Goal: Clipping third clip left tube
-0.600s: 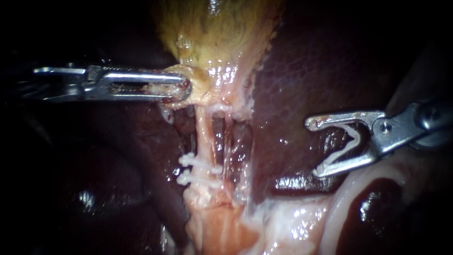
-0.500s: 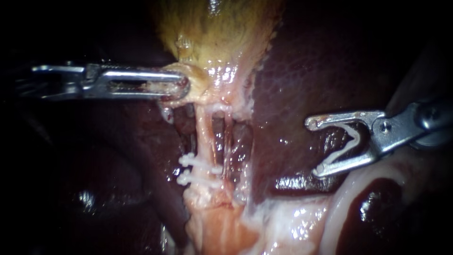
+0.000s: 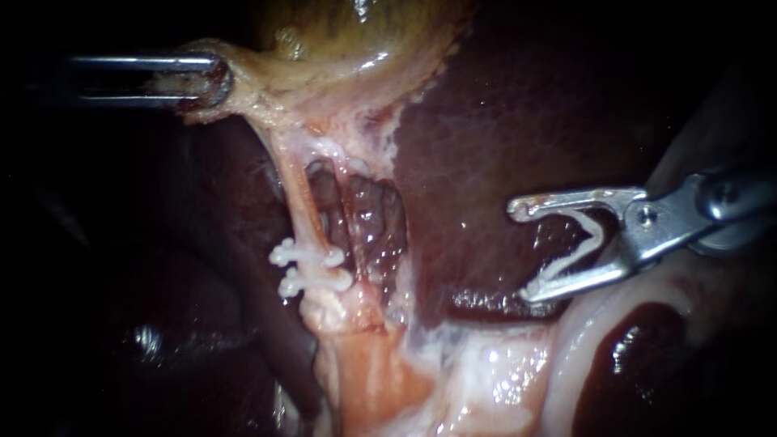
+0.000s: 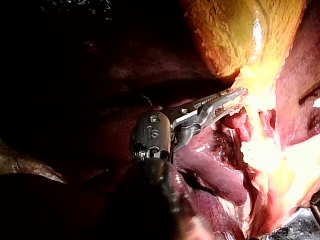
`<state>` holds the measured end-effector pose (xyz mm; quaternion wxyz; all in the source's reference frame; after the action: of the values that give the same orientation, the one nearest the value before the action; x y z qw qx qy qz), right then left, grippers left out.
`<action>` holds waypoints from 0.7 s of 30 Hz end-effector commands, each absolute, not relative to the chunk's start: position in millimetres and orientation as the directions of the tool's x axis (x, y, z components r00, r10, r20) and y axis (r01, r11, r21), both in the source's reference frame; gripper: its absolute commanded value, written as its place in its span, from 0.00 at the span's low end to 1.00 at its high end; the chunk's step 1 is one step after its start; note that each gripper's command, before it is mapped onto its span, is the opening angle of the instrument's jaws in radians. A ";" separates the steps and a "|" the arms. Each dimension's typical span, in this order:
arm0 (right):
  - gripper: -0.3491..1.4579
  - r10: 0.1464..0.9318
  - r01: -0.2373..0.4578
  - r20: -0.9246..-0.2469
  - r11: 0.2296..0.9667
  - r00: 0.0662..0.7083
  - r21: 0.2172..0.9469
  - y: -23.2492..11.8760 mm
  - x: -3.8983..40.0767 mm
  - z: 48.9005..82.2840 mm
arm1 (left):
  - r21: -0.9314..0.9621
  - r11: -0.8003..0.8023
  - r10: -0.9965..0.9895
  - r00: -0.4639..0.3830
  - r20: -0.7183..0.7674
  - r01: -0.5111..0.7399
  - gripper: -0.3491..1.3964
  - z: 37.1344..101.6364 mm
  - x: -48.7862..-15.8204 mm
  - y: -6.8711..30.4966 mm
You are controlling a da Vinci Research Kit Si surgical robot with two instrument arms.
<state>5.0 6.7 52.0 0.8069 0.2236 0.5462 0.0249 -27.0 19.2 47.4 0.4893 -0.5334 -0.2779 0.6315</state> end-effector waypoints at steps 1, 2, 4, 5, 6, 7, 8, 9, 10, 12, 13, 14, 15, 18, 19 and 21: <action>0.47 0.317 0.192 -0.860 0.888 0.400 0.417 6.5 5.8 52.1 | -0.872 -0.367 0.914 0.048 -0.403 -0.324 0.00 47.5 -27.1 19.2; 0.47 0.357 0.179 -0.843 0.873 0.402 0.454 6.6 6.9 52.0 | -0.872 -0.367 0.914 0.048 -0.403 -0.324 0.00 47.5 -27.1 19.2; 0.47 0.414 0.157 -0.819 0.848 0.397 0.506 6.6 8.8 52.1 | -0.872 -0.367 0.914 0.048 -0.403 -0.324 0.00 47.4 -27.0 19.1; 0.47 0.449 0.142 -0.803 0.833 0.392 0.535 6.7 10.0 52.3 | -0.872 -0.367 0.914 0.048 -0.403 -0.324 0.00 47.4 -27.0 19.1; 0.47 0.472 0.130 -0.791 0.822 0.389 0.554 6.8 10.9 52.5 | -0.872 -0.367 0.914 0.048 -0.403 -0.324 0.00 47.4 -27.0 19.1; 0.47 0.495 0.122 -0.780 0.810 0.382 0.574 6.9 11.9 52.6 | -0.872 -0.367 0.914 0.048 -0.403 -0.325 0.00 47.3 -27.0 19.1; 0.47 0.529 0.112 -0.763 0.790 0.373 0.602 7.1 13.0 52.8 | -0.872 -0.367 0.914 0.049 -0.403 -0.325 0.00 47.3 -27.0 19.0; 0.47 0.545 0.108 -0.754 0.780 0.365 0.616 7.1 13.9 53.0 | -0.872 -0.367 0.914 0.049 -0.403 -0.325 0.00 47.3 -27.0 19.0; 0.47 0.567 0.104 -0.743 0.766 0.356 0.634 7.2 14.6 53.2 | -0.872 -0.367 0.914 0.049 -0.403 -0.325 0.00 47.2 -27.0 19.0; 0.47 0.600 0.096 -0.721 0.742 0.347 0.664 7.1 16.3 53.6 | -0.871 -0.366 0.914 0.051 -0.403 -0.329 0.00 47.1 -27.1 18.9; 0.47 0.609 0.093 -0.714 0.735 0.344 0.672 7.1 16.9 53.8 | -0.871 -0.366 0.914 0.050 -0.403 -0.327 0.00 47.0 -27.1 18.8; 0.47 0.618 0.091 -0.707 0.728 0.342 0.680 7.1 17.6 54.1 | -0.871 -0.366 0.914 0.050 -0.403 -0.327 0.00 46.9 -27.1 18.8; 0.47 0.626 0.087 -0.700 0.721 0.343 0.688 7.0 18.3 54.4 | -0.872 -0.366 0.914 0.049 -0.403 -0.325 0.00 46.8 -27.2 18.7; 0.47 0.647 0.076 -0.683 0.705 0.339 0.705 7.0 19.4 55.5 | -0.872 -0.366 0.914 0.049 -0.402 -0.324 0.00 46.6 -27.4 18.6; 0.47 0.654 0.071 -0.676 0.699 0.339 0.712 7.0 19.8 56.1 | -0.872 -0.366 0.914 0.049 -0.402 -0.324 0.00 46.6 -27.4 18.6; 0.47 0.656 0.067 -0.674 0.697 0.340 0.714 7.0 20.1 57.0 | -0.872 -0.366 0.914 0.049 -0.402 -0.325 0.00 46.5 -27.4 18.6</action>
<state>20.3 7.0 57.7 0.7458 0.3365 0.5386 0.2013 -27.5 18.6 46.5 0.4906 -0.5331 -0.2765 0.6314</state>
